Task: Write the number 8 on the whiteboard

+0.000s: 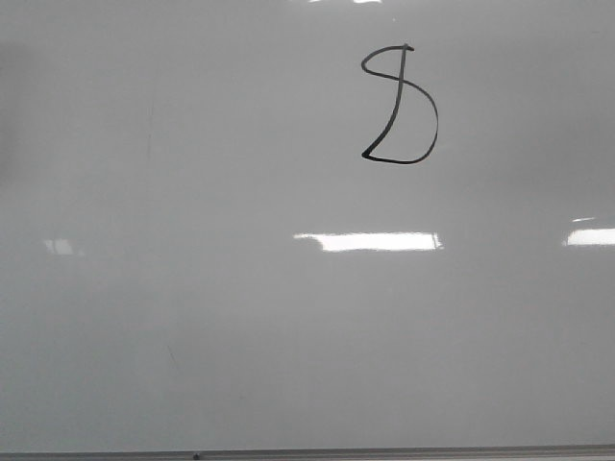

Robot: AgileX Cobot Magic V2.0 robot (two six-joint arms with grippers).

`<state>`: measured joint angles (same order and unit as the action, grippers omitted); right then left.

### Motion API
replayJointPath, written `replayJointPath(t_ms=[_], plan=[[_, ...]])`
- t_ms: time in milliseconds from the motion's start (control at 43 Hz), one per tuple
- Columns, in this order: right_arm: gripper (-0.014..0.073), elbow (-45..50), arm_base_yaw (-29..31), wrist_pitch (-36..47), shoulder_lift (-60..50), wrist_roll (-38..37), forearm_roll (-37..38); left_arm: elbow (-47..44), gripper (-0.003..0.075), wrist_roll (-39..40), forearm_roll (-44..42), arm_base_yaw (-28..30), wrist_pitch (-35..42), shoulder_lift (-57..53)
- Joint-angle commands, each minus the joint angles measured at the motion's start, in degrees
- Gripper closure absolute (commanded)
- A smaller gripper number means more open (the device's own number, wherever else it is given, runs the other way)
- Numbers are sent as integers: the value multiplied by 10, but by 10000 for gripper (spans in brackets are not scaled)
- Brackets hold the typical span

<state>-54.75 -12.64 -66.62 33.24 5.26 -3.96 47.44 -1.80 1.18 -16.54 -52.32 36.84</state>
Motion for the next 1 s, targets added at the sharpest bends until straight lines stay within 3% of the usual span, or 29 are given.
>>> replayJointPath(t_ms=[0, 163, 395, 605, 698, 977], plan=[[98, -1, 2, 44, 2, 1, 3, 4, 363, 18, -2, -4, 48, -6], [149, 16, 2, 61, 2, 1, 3, 5, 373, 18, 2, -4, 56, -5], [473, 18, 2, 63, 2, 1, 3, 5, 509, 18, 13, -4, 64, -5], [659, 18, 2, 63, 2, 1, 3, 5, 676, 18, 20, -4, 73, -5], [662, 18, 2, 66, 2, 1, 3, 5, 740, 18, 20, -4, 73, -5], [662, 18, 2, 64, 2, 1, 3, 5, 741, 18, 21, -4, 71, -5]])
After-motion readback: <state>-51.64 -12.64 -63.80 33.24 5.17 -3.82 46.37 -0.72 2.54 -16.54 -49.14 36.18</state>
